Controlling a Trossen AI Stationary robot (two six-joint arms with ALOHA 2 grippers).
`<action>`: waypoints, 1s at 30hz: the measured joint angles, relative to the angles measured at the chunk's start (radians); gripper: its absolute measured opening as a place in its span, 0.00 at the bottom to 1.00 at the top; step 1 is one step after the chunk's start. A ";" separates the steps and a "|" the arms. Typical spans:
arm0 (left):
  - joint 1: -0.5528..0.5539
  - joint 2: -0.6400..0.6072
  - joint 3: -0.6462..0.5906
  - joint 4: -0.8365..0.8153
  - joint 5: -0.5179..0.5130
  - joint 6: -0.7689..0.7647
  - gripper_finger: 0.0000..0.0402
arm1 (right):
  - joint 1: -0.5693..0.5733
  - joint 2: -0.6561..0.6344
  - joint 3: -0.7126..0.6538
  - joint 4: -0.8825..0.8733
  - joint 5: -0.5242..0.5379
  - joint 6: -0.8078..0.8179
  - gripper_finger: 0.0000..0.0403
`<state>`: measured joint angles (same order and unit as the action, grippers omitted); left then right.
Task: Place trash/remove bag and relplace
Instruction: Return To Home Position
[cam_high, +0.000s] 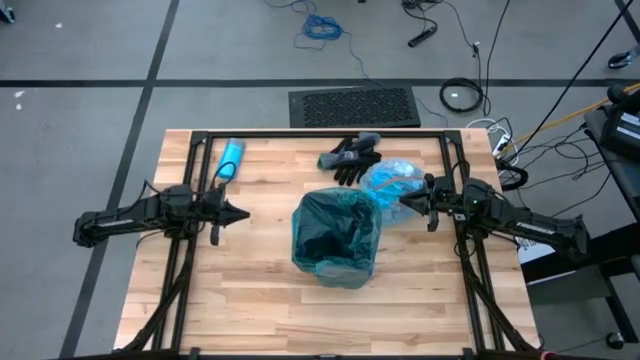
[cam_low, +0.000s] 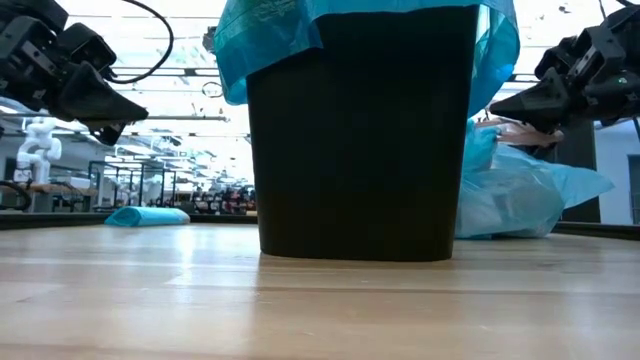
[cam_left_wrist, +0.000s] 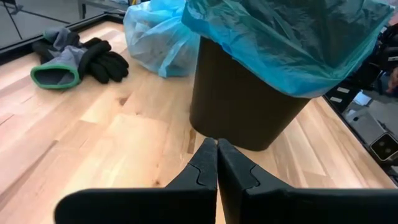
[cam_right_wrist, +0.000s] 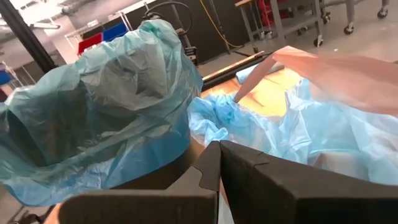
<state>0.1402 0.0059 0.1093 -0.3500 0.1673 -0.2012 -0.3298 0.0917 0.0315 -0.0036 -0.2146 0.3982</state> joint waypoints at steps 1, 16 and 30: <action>0.000 0.000 0.000 0.000 0.000 0.000 0.00 | 0.000 0.000 0.000 0.000 0.000 0.010 0.00; 0.000 0.000 0.000 0.000 0.000 -0.001 0.00 | 0.077 -0.089 0.002 0.058 0.005 -0.130 0.00; 0.000 0.000 0.000 0.000 0.000 -0.001 0.00 | 0.201 -0.089 0.000 -0.033 0.209 -0.175 0.00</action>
<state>0.1403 0.0062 0.1093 -0.3500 0.1673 -0.2020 -0.1284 0.0028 0.0319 -0.0368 -0.0051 0.2230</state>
